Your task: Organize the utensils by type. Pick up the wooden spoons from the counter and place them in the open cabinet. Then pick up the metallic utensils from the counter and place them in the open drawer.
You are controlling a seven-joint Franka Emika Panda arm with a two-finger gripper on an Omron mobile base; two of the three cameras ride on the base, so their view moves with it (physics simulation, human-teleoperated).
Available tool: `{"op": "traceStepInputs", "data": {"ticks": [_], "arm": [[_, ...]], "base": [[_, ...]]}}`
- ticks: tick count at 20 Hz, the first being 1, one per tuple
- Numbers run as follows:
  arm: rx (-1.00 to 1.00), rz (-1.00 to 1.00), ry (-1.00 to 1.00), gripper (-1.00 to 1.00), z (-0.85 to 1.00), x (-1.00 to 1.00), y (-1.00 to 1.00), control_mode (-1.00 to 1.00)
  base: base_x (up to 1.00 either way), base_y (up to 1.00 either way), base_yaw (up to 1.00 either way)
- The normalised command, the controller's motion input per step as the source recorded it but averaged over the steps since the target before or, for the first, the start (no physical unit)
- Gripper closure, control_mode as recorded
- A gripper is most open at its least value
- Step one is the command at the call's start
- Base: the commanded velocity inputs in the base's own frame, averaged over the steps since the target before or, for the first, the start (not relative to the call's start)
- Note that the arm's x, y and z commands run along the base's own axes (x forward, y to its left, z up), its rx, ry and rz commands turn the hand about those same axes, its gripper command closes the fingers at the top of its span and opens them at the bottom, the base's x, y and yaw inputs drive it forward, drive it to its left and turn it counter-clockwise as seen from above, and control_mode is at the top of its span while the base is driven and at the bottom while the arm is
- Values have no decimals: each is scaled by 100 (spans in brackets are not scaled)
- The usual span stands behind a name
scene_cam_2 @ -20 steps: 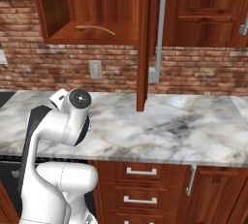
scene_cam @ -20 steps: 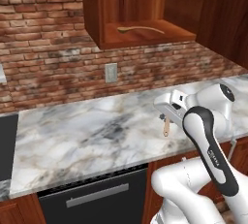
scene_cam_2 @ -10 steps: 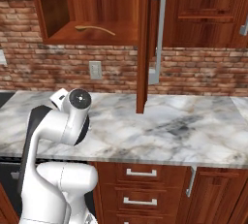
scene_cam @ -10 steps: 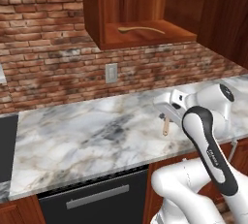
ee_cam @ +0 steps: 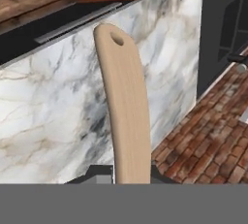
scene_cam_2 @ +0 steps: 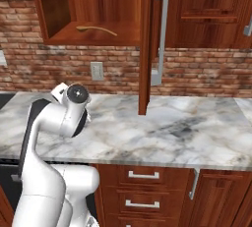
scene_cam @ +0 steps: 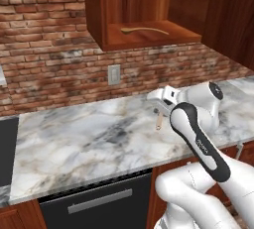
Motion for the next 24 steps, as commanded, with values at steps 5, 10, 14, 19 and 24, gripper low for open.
{"op": "traceStepInputs", "data": {"ticks": [5, 10, 14, 19, 24], "arm": [[-32, 0, 37, 100, 97, 21, 3, -100], [-35, -9, 35, 100, 91, 3, -6, -100], [-12, -23, 5, 100, 63, -2, -37, -100], [13, -19, -25, 100, 40, -14, -44, -100], [20, -9, -53, 100, 35, -1, -8, -100]], "base": [[0, 0, 0], [0, 0, 0], [0, 0, 0], [0, 0, 0], [0, 0, 0]]}}
